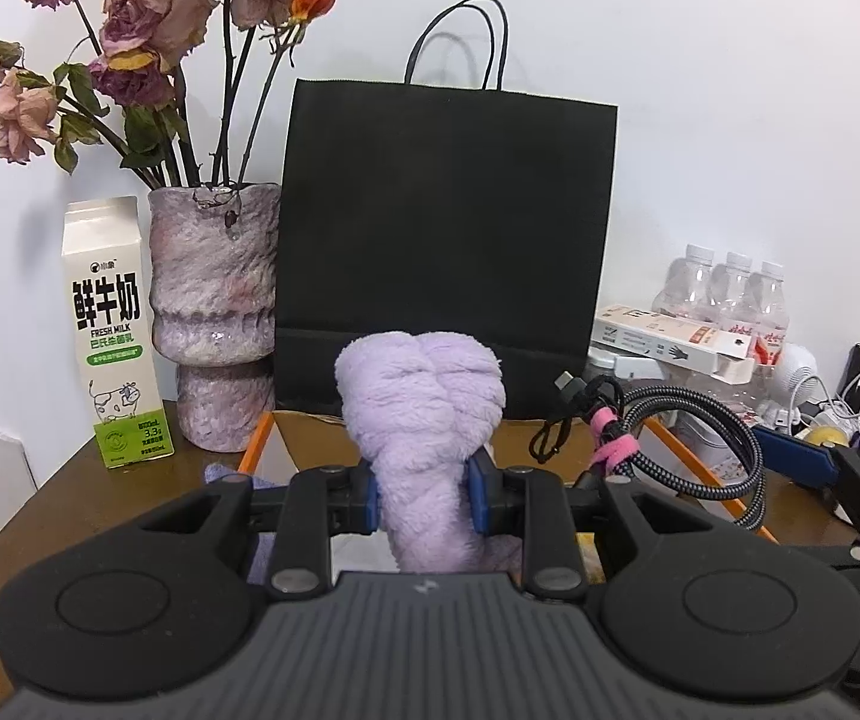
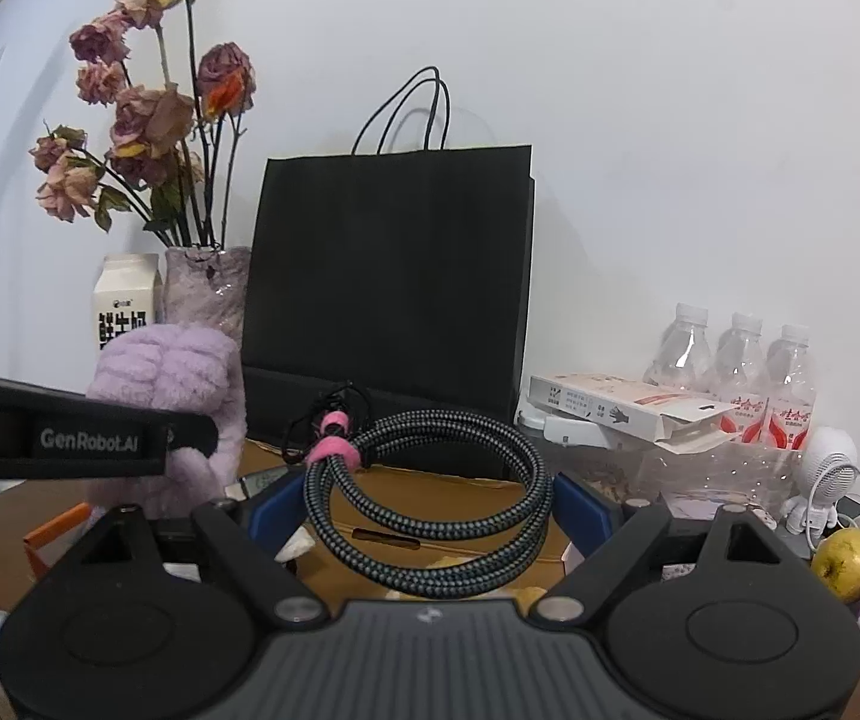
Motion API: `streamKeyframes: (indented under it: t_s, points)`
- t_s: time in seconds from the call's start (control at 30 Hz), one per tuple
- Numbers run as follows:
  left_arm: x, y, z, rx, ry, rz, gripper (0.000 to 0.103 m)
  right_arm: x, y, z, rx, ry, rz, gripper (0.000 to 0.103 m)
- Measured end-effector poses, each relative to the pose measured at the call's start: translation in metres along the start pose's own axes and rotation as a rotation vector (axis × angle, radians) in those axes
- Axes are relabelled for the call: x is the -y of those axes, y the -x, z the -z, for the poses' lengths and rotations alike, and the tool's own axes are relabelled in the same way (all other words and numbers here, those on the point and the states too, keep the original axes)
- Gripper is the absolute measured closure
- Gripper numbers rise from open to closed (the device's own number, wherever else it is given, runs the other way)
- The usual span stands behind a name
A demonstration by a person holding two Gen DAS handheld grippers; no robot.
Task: Organize objects
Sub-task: 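Carry the lilac pouch and coiled cable up to the red box, then lower both held items into the box and open both tools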
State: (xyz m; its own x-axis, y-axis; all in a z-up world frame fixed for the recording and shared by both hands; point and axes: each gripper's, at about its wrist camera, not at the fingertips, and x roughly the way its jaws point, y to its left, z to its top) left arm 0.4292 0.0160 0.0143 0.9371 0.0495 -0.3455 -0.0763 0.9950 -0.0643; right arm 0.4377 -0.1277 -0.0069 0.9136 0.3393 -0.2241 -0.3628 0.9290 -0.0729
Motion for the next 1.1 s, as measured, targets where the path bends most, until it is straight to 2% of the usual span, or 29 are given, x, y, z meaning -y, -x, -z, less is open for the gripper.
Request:
streamKeyframes:
  t_s: [0.67, 0.73, 0.8, 0.83, 0.9, 0.97, 1.1]
  points:
    - [-0.008, -0.046, -0.005, -0.055, 0.001, -0.026, 0.074, 0.002, -0.044, 0.002, -0.077, -0.004, 0.011, 0.016]
    - [-0.009, -0.049, -0.005, -0.058, 0.002, -0.035, 0.061, 0.003, -0.047, 0.003, -0.088, -0.004, 0.015, 0.015]
    - [-0.011, -0.050, -0.004, -0.059, 0.005, -0.054, 0.033, 0.004, -0.052, 0.005, -0.115, -0.010, 0.019, 0.014]
    - [-0.011, -0.050, -0.004, -0.056, 0.009, -0.060, 0.026, 0.006, -0.054, 0.006, -0.131, -0.016, 0.019, 0.009]
    - [-0.012, -0.049, -0.004, -0.047, 0.014, -0.081, 0.000, 0.007, -0.056, 0.008, -0.144, -0.025, 0.020, 0.000]
    - [-0.012, -0.048, -0.004, -0.030, 0.011, -0.103, 0.000, 0.008, -0.056, 0.008, -0.151, -0.028, 0.017, 0.000]
    - [-0.013, -0.049, -0.005, -0.036, 0.018, -0.100, 0.000, 0.008, -0.056, 0.008, -0.163, -0.033, 0.007, 0.000]
